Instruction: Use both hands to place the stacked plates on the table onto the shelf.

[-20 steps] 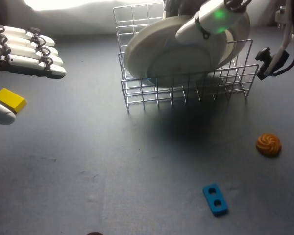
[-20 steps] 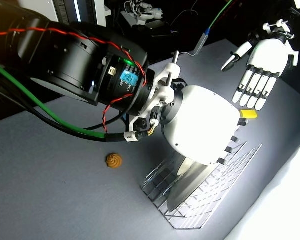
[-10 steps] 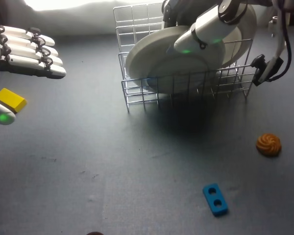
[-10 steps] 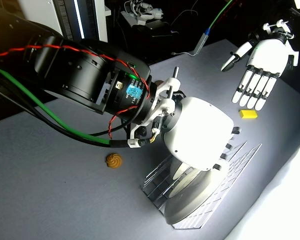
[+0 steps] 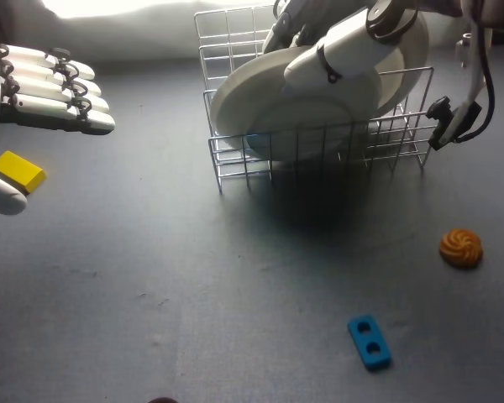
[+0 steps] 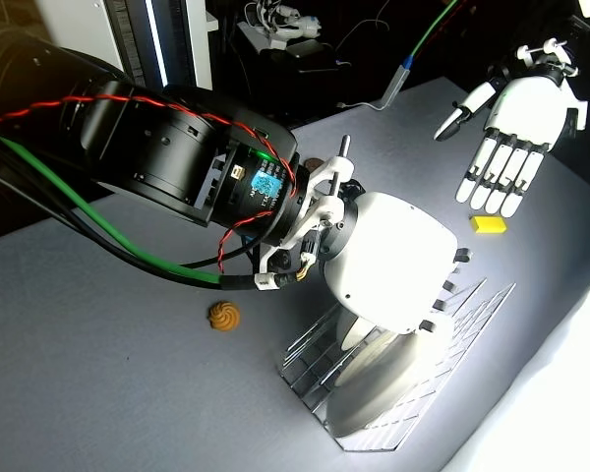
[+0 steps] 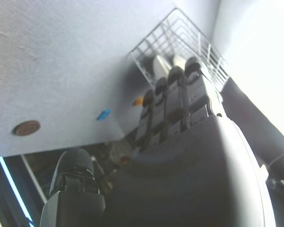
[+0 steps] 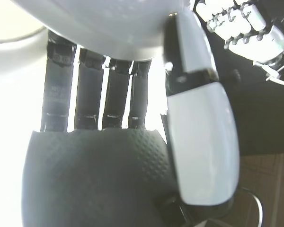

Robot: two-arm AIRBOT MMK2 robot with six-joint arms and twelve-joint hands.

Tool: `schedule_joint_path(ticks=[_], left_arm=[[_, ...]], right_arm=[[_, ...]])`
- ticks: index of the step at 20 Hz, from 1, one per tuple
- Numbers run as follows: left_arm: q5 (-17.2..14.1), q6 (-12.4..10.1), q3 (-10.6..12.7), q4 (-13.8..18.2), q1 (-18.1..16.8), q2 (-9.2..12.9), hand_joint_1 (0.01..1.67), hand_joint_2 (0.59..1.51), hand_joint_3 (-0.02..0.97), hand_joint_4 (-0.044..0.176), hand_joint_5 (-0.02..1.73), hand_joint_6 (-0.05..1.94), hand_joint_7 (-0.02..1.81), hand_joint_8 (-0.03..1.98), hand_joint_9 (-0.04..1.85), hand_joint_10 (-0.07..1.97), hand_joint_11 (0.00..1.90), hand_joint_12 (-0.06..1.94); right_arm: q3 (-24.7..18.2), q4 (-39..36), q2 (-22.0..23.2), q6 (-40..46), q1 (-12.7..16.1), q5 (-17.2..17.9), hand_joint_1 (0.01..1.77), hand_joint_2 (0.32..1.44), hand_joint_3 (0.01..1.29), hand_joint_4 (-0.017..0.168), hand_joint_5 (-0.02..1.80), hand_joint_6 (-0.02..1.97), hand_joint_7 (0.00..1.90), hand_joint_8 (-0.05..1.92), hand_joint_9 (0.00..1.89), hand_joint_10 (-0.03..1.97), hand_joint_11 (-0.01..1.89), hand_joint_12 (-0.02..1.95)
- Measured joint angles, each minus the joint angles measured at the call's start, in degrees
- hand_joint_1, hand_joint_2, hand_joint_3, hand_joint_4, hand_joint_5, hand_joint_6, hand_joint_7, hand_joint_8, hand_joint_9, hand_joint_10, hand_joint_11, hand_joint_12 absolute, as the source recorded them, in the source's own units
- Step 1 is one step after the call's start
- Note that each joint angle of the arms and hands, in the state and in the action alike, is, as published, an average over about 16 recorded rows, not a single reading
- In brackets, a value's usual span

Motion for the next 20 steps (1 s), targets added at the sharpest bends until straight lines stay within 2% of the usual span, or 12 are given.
schedule_joint_path(ticks=[4, 7, 10, 15, 20], left_arm=[[-0.5, -0.1, -0.5, 0.1, -0.2, 0.0, 0.01, 1.201, 0.018, -0.002, 0.06, 0.02, 0.08, 0.01, 0.06, 0.01, 0.02, 0.01], [-1.1, -0.1, -1.2, 0.1, -0.4, 0.1, 0.02, 1.199, 0.018, -0.002, 0.07, 0.02, 0.09, 0.01, 0.06, 0.01, 0.02, 0.01], [-1.7, -0.2, -2.4, 0.2, -0.8, 0.4, 0.02, 1.197, 0.018, -0.002, 0.07, 0.02, 0.09, 0.01, 0.06, 0.01, 0.02, 0.01], [-2.5, -0.3, -5.2, 0.4, -1.5, 1.1, 0.02, 1.195, 0.018, -0.002, 0.07, 0.02, 0.09, 0.01, 0.06, 0.01, 0.02, 0.01], [-3.0, -0.2, -8.1, 1.0, -2.2, 2.0, 0.02, 1.193, 0.018, -0.002, 0.07, 0.02, 0.09, 0.01, 0.06, 0.01, 0.02, 0.01]], right_arm=[[-0.1, -0.4, 0.5, -0.2, 0.9, -0.2, 1.07, 1.08, 0.01, -0.003, 0.89, 0.27, 1.07, 0.04, 1.1, 0.13, 0.81, 1.14], [-0.9, -1.8, 1.7, -0.5, 1.7, -0.2, 1.05, 1.08, 0.01, -0.002, 0.9, 0.13, 1.06, 0.03, 1.1, 0.07, 0.78, 1.14], [-2.5, -3.4, 4.0, -1.4, 2.6, 0.3, 1.04, 1.07, 0.01, -0.002, 0.9, 0.09, 1.04, 0.02, 1.09, 0.05, 0.75, 1.15], [-6.8, -5.8, 9.8, -3.9, 3.2, 2.6, 1.03, 1.06, 0.01, -0.002, 0.88, 0.08, 1.02, 0.02, 1.07, 0.04, 0.71, 1.18], [-13.4, -8.0, 17.8, -6.7, 2.3, 6.4, 1.03, 1.05, 0.01, -0.002, 0.88, 0.08, 1.0, 0.02, 1.06, 0.03, 0.68, 1.2]])
